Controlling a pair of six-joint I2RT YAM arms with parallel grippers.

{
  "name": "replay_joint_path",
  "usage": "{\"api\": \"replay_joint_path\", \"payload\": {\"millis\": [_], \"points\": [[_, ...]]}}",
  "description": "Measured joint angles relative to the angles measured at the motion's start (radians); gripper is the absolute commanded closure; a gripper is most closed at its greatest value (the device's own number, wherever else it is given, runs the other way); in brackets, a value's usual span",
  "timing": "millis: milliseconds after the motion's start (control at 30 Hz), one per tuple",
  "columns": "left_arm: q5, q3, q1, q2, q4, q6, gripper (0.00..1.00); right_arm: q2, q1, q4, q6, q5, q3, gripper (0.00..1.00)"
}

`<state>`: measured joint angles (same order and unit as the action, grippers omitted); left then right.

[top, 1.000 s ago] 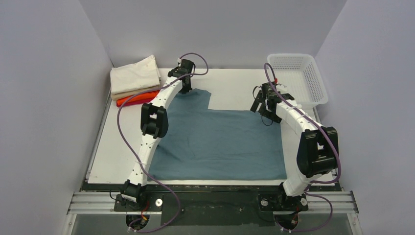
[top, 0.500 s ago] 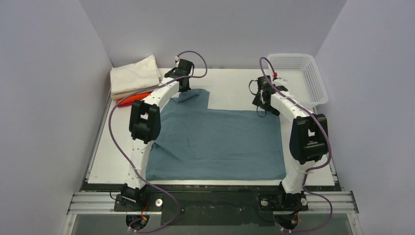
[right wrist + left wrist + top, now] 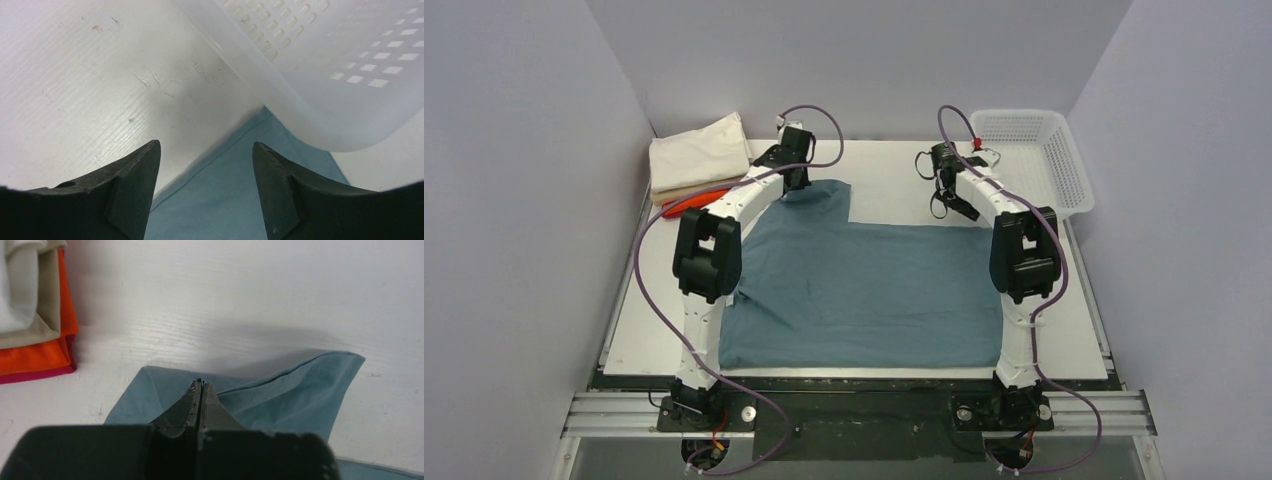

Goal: Fold and stack the t-shirts
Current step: Grab the side of the flattened tshirt furthest away from the robot with both arms

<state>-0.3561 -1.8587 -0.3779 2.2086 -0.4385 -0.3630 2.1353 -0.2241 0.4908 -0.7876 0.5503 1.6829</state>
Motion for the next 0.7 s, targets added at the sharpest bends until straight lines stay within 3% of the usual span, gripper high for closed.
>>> {"api": "replay_joint_path", "payload": {"millis": [267, 700], "points": [[0.066, 0.115, 0.000, -0.029, 0.038, -0.019, 1.00, 0.112, -0.001, 0.089, -0.044, 0.011, 0.077, 0.44], [0.122, 0.223, 0.000, -0.148, 0.122, -0.048, 1.00, 0.137, -0.001, 0.234, -0.087, 0.021, 0.143, 0.44]]}}
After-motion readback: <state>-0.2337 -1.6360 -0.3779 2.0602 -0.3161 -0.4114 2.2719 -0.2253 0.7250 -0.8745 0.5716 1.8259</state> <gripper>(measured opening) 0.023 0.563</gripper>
